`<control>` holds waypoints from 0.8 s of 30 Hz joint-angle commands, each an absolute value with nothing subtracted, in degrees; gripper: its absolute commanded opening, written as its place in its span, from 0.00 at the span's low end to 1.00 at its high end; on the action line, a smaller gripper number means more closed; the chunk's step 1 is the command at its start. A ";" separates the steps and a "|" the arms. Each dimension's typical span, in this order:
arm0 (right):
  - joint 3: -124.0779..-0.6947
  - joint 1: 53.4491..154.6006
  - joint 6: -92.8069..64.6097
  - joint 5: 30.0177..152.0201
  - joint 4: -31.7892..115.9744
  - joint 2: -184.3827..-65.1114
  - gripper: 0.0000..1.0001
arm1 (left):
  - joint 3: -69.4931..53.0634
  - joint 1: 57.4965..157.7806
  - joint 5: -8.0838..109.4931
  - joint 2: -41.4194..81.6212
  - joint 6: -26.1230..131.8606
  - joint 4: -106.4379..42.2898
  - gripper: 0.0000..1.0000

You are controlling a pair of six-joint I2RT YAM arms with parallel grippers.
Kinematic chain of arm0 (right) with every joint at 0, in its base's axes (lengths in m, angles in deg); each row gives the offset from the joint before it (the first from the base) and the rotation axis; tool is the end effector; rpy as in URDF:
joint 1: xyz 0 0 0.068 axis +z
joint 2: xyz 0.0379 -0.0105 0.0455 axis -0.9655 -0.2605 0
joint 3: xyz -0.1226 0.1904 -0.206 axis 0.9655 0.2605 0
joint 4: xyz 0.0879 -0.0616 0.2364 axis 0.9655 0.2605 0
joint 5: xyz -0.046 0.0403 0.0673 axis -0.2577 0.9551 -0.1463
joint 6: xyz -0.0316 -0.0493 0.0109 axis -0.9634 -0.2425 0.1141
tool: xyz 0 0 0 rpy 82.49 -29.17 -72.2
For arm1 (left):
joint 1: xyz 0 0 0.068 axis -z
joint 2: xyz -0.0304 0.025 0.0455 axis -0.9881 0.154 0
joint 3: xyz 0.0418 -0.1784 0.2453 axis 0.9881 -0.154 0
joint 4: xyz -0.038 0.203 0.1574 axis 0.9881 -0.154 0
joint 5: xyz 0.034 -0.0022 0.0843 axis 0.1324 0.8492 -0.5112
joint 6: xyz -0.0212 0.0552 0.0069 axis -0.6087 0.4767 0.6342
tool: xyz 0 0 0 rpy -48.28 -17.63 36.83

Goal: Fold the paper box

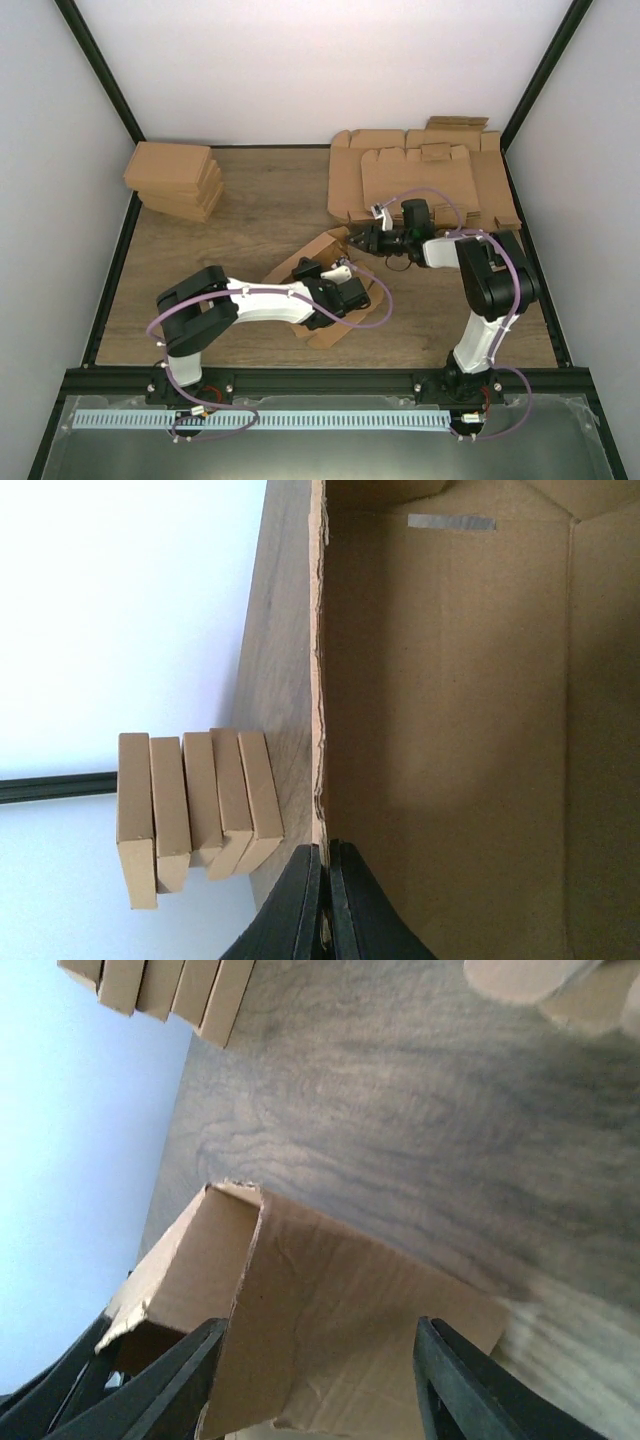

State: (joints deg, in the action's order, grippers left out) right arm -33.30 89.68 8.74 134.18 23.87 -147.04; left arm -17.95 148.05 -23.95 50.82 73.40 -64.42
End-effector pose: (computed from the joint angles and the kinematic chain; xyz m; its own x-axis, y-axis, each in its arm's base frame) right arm 0.3307 0.1222 0.1689 -0.8981 0.0864 -0.4312 -0.3425 0.4776 0.8091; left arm 0.1722 -0.3020 0.1877 -0.3304 0.9339 -0.1364 0.3243 0.2481 0.9128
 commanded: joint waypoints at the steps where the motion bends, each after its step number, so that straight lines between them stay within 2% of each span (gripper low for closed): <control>1: -31.23 90.80 9.41 133.88 21.12 -144.22 0.52 | -18.99 148.62 -25.47 50.33 72.63 -64.27 0.04; 10: -38.01 89.32 9.36 131.93 22.47 -148.10 0.62 | -20.86 148.80 -23.61 46.75 76.16 -60.55 0.04; 13: -40.62 89.39 10.29 133.06 21.74 -151.23 0.70 | -20.95 149.06 -24.55 47.15 76.02 -60.42 0.04; 15: -43.09 89.58 10.23 135.03 22.16 -153.43 0.72 | -21.05 149.08 -23.96 47.02 76.10 -59.93 0.04; 17: -43.75 90.14 9.83 136.63 22.75 -154.50 0.71 | -21.23 149.09 -23.40 46.95 76.53 -59.30 0.04; 24: -37.29 90.34 13.99 143.24 15.55 -152.09 0.51 | -21.41 149.08 -22.76 46.81 77.34 -58.57 0.04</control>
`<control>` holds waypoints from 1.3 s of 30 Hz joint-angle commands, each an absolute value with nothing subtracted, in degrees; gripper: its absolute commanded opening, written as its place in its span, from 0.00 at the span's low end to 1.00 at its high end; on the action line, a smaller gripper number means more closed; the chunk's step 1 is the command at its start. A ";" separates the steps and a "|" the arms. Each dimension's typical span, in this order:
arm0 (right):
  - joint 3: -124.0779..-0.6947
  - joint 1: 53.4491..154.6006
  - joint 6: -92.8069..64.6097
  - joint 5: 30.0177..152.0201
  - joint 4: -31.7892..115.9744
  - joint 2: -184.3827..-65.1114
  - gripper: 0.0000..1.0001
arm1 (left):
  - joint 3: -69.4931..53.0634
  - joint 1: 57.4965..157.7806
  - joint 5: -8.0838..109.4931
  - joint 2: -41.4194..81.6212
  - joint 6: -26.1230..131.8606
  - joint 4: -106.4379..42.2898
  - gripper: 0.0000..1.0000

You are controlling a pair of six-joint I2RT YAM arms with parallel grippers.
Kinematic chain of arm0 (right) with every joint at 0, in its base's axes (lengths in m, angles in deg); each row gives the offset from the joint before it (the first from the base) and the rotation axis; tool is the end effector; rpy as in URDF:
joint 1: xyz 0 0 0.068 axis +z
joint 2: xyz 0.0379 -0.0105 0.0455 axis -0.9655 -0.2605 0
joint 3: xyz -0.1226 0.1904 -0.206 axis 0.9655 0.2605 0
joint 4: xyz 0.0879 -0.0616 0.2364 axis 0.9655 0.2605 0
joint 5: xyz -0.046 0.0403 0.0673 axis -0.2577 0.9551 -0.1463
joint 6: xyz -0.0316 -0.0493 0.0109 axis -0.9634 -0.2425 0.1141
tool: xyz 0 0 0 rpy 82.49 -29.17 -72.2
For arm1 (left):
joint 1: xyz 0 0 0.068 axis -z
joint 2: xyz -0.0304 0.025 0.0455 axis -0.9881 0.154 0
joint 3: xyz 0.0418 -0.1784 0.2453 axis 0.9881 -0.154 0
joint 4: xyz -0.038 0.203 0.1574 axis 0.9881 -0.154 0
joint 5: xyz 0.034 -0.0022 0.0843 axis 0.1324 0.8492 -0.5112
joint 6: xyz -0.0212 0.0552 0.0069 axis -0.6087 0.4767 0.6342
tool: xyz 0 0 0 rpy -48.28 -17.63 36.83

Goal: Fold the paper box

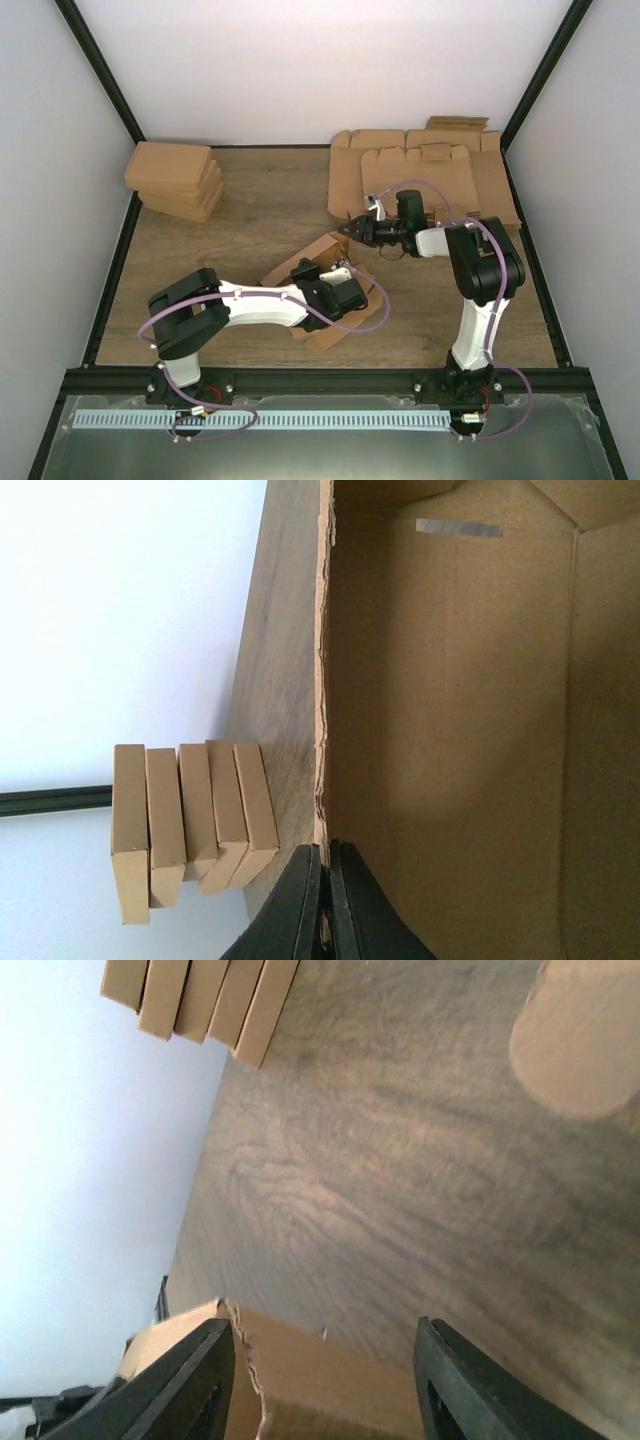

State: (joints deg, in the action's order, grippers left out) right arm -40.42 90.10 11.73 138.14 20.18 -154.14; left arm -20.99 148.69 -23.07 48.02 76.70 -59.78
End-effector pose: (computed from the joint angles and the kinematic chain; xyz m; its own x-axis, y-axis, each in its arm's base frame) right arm 0.3654 0.1362 0.1648 -0.8995 0.0781 -0.4299 -0.3656 0.4041 0.8385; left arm 0.1656 -0.2969 0.1921 -0.2941 0.9421 -0.1608 0.3316 0.2584 0.9074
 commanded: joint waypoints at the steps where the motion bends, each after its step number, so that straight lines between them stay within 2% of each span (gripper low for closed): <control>1: -35.88 90.35 14.12 143.20 14.90 -151.04 0.49 | -21.48 149.06 -22.78 46.87 77.24 -58.77 0.04; 9: -27.67 90.39 14.28 142.02 10.81 -146.08 0.43 | -21.93 149.74 -22.87 46.52 77.77 -58.23 0.04; 17: -19.40 90.91 19.61 141.95 0.53 -143.76 0.49 | -22.29 151.07 -23.14 46.75 77.82 -57.99 0.04; 23: -17.73 92.98 22.33 140.75 -3.53 -142.96 0.58 | -22.36 151.90 -22.66 46.44 78.23 -57.91 0.04; 31: -17.07 93.27 23.17 140.53 -7.36 -144.90 0.58 | -23.10 152.90 -20.80 46.51 78.89 -57.69 0.04; 39: -14.75 92.95 17.97 136.90 -2.53 -140.31 0.57 | -23.10 152.84 -21.15 47.13 78.38 -58.60 0.04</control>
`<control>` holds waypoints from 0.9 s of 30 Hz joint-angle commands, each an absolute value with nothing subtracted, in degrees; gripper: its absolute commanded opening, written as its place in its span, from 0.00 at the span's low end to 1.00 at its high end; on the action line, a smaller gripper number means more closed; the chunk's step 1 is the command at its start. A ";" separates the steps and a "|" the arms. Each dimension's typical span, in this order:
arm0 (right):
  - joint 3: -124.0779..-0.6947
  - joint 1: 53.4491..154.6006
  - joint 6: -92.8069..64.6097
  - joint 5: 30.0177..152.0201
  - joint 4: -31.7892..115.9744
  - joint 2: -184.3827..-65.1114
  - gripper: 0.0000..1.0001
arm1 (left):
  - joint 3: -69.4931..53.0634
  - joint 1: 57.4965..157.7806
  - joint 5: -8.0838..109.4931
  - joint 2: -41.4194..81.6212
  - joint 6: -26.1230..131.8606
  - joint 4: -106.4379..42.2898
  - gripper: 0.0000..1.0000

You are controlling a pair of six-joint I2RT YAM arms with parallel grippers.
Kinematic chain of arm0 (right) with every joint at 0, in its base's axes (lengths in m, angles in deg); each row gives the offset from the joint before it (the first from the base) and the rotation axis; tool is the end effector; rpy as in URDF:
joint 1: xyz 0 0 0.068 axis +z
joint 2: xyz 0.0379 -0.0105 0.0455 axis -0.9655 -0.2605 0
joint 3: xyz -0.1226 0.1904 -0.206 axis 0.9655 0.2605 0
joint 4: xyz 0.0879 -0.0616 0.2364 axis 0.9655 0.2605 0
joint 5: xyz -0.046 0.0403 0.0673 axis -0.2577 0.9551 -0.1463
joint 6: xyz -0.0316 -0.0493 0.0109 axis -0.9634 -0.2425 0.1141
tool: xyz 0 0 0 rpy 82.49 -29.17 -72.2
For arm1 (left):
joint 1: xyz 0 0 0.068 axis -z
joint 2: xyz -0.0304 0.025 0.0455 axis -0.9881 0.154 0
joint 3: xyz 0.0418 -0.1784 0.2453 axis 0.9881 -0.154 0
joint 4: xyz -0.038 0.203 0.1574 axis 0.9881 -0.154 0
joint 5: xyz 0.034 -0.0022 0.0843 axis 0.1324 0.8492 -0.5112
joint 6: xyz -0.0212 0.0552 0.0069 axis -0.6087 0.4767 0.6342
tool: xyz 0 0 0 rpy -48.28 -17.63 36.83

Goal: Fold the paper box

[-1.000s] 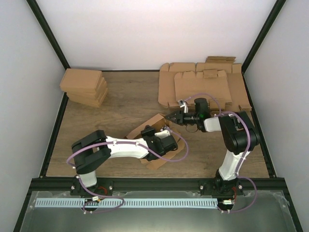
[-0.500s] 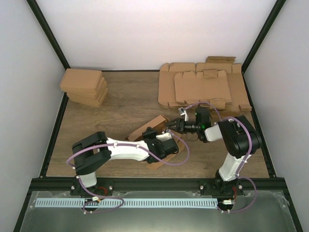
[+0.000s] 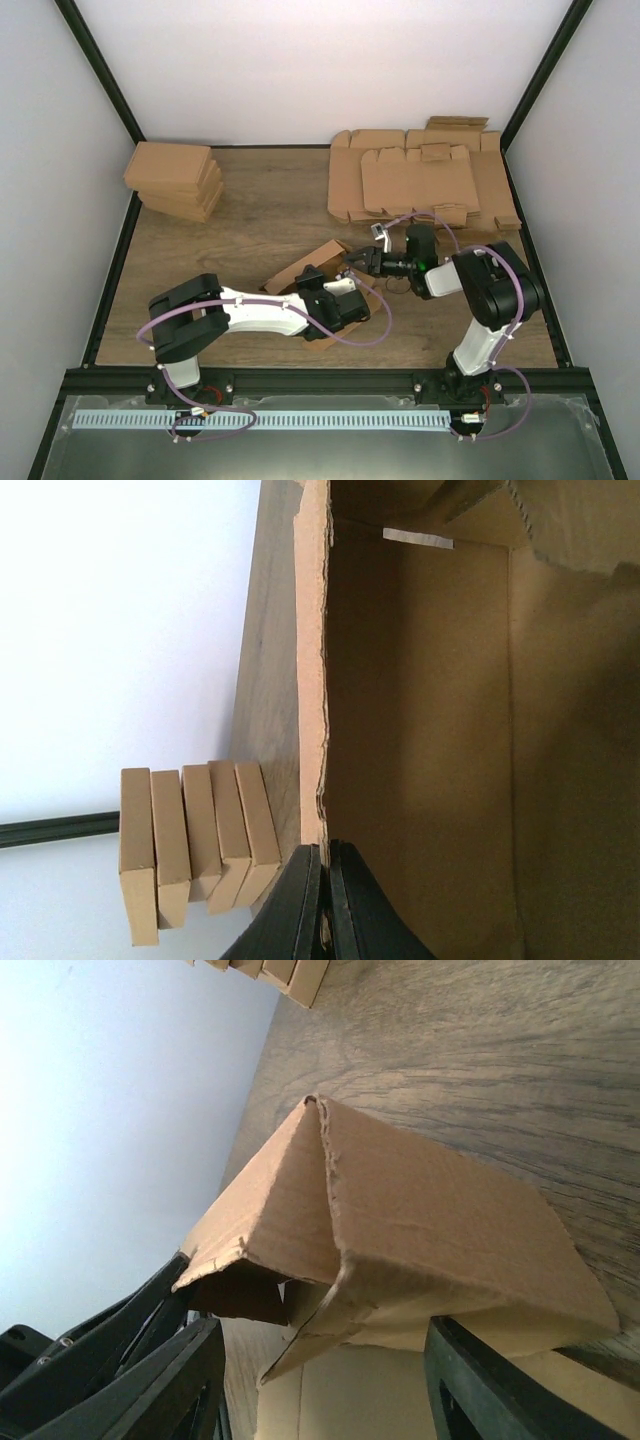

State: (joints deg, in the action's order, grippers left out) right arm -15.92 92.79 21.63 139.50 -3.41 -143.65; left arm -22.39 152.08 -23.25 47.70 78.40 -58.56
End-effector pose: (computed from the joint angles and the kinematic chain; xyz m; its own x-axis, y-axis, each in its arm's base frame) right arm 0.2712 0.1256 0.1545 -0.9026 0.1047 -0.4175 -0.3687 0.3125 0.8755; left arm 0.1465 -0.3025 0.1886 -0.2281 0.9641 -0.1359 0.3497 0.2114 0.9127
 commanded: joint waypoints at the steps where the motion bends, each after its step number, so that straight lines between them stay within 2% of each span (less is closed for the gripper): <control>1: -14.30 92.87 17.76 136.76 -2.72 -139.62 0.57 | -22.94 152.87 -21.23 47.24 78.25 -58.95 0.04; 8: -10.55 91.09 14.88 134.72 -4.40 -133.67 0.63 | -22.93 152.90 -21.55 47.56 78.20 -59.25 0.04; 15: -8.04 87.19 12.05 127.95 -6.78 -127.85 0.60 | -23.13 152.94 -21.46 47.70 78.51 -58.72 0.04; 19: -10.21 86.33 10.49 127.29 -8.18 -132.65 0.54 | -23.14 152.95 -21.32 47.77 78.57 -58.54 0.04; 22: -11.12 86.20 13.02 127.91 -13.86 -138.47 0.53 | -23.08 152.95 -21.02 47.64 78.76 -58.14 0.04; 27: -14.13 85.70 16.43 132.11 -20.26 -147.93 0.45 | -23.13 152.94 -20.80 47.61 78.77 -58.08 0.04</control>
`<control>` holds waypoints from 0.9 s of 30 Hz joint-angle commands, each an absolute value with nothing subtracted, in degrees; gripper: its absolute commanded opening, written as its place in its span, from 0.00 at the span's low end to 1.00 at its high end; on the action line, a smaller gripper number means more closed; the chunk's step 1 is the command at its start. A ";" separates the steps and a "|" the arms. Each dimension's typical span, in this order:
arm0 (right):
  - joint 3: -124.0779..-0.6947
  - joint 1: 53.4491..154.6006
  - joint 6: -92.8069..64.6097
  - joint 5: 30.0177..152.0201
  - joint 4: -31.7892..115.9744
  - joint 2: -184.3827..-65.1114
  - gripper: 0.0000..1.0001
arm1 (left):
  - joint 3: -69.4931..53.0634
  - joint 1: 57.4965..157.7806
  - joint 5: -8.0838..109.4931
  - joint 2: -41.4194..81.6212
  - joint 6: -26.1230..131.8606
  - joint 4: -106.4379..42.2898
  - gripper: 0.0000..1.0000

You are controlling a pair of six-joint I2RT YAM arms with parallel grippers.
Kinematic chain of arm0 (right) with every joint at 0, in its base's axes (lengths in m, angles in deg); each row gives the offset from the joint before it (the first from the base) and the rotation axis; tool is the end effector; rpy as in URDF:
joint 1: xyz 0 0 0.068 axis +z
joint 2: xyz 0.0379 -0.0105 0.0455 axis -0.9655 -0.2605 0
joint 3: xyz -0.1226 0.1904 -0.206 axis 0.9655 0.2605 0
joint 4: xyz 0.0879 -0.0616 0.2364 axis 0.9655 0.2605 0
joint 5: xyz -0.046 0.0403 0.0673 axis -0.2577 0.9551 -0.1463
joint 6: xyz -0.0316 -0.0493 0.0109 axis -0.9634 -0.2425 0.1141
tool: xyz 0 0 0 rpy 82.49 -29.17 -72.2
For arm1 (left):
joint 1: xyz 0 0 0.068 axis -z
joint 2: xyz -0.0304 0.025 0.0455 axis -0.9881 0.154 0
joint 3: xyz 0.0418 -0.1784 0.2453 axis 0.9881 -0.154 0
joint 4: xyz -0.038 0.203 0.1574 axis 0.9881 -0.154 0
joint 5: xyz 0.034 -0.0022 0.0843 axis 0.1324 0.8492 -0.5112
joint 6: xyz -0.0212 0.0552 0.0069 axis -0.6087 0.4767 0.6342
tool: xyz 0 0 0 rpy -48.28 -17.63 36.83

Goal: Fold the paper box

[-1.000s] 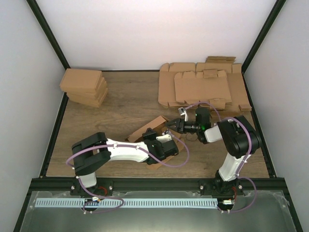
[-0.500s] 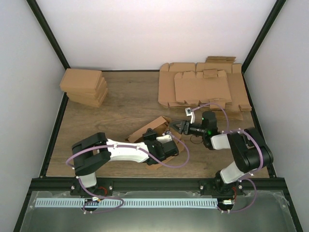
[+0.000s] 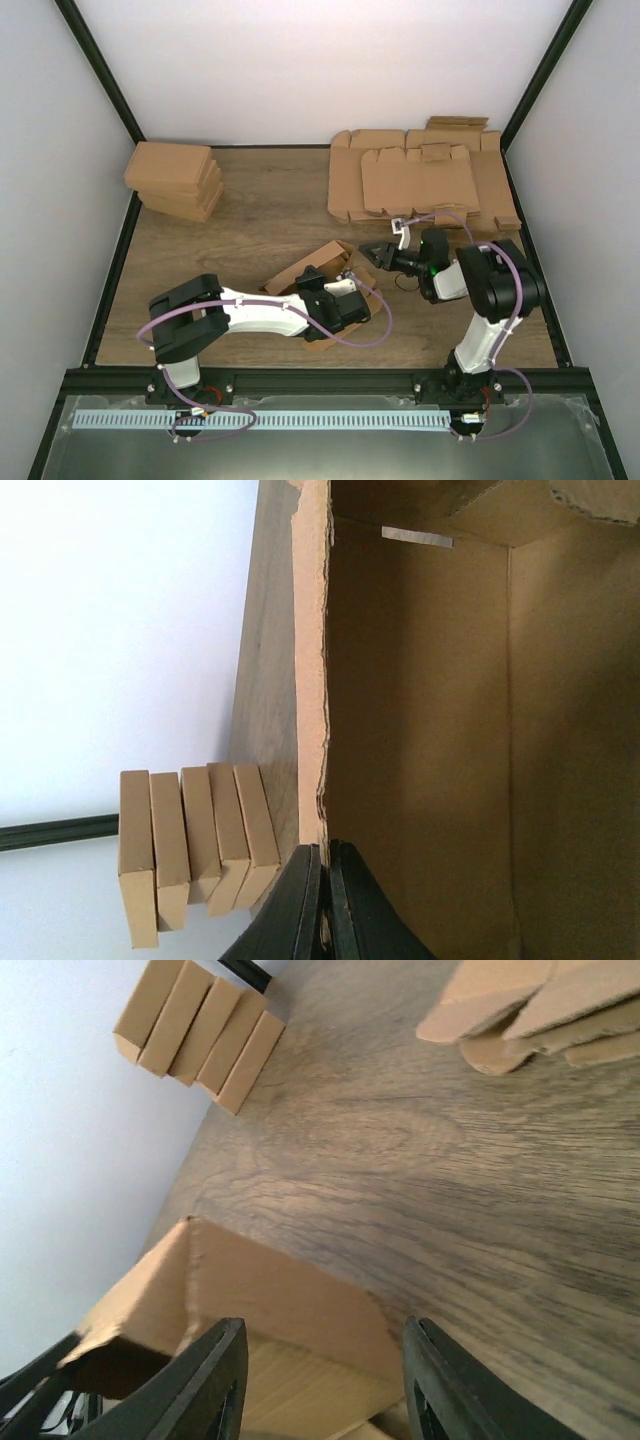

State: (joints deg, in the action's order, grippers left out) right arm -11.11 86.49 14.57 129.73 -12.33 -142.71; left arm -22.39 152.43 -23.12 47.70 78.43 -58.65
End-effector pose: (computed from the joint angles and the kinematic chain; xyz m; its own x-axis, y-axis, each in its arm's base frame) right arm 0.2741 0.0884 0.1524 -0.7490 0.2554 -0.6114 -0.4499 0.4814 0.7522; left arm 0.1446 -0.3033 0.1885 -0.2216 0.9659 -0.1341 0.3535 0.2078 0.9121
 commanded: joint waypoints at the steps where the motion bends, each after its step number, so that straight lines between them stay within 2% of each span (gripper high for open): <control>1: -14.50 85.71 16.36 132.83 -21.67 -149.26 0.44 | -23.18 152.95 -20.75 47.61 78.75 -58.06 0.04; 7: -13.97 86.43 10.89 136.29 -31.06 -155.06 0.44 | -23.14 152.95 -19.82 47.77 78.86 -57.90 0.04; 9: -14.52 88.30 6.96 136.35 -29.77 -155.92 0.43 | -23.08 152.95 -19.58 47.81 78.86 -57.70 0.04; 15: -15.24 95.29 -4.09 130.21 -23.01 -156.20 0.43 | -23.00 152.95 -18.94 47.29 78.84 -57.60 0.04; 27: -7.71 97.13 -7.81 124.04 -29.89 -151.57 0.43 | -23.38 153.25 -19.16 45.80 79.10 -58.17 0.04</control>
